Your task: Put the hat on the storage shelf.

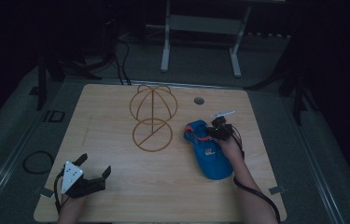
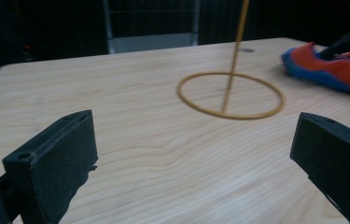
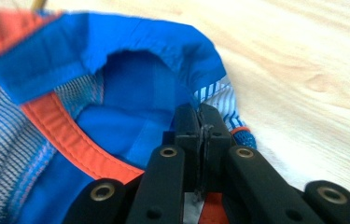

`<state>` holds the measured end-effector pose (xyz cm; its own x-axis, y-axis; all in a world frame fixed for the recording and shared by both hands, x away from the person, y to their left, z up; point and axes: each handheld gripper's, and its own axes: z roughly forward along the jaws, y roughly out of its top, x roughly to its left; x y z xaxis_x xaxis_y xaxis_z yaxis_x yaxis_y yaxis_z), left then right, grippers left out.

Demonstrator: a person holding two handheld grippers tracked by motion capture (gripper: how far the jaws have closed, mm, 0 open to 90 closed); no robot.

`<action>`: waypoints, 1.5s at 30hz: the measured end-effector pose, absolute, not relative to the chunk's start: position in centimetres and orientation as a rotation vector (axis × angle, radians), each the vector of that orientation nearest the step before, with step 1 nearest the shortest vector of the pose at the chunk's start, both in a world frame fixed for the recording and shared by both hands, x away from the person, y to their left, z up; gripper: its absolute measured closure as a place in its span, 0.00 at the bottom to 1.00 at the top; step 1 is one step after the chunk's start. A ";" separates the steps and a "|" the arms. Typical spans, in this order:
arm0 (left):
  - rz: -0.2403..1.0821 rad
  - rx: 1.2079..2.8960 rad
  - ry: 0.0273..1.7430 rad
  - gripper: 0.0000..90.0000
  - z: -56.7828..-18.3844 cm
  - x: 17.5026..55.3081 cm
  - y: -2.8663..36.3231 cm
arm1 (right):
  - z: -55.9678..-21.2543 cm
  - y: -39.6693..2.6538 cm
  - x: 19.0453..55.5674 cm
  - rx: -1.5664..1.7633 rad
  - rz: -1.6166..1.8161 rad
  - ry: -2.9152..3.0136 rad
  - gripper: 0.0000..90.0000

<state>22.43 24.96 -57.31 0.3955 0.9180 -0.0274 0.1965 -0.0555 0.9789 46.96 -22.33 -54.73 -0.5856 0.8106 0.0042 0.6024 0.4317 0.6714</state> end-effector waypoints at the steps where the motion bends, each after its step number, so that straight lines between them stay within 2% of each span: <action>1: 0.794 1.533 1.033 0.01 -57.3 22.4 24.8 | -54.5 -22.6 46.8 1.225 0.946 2.347 0.98; 5: 0.837 1.608 0.995 0.01 -57.3 22.4 24.0 | -53.1 -23.2 46.1 1.199 0.999 2.304 0.99; 10: 0.829 1.658 0.976 0.01 -57.2 22.3 23.0 | -51.2 -23.8 45.1 1.177 1.059 2.258 0.99; 22: 0.682 1.681 1.008 0.01 -56.3 22.3 21.3 | -46.4 -24.8 41.9 1.103 1.159 2.141 0.99; 25: 0.618 1.647 1.011 0.01 -55.3 22.1 20.5 | -45.1 -24.7 40.7 1.053 1.141 2.093 0.99; 38: 0.576 1.698 0.904 0.01 -51.2 22.4 18.2 | -39.8 -24.9 37.0 0.938 1.286 2.021 0.99; 45: 0.537 1.731 0.837 0.01 -47.8 23.3 17.1 | -37.9 -24.2 35.4 0.876 1.302 2.004 0.99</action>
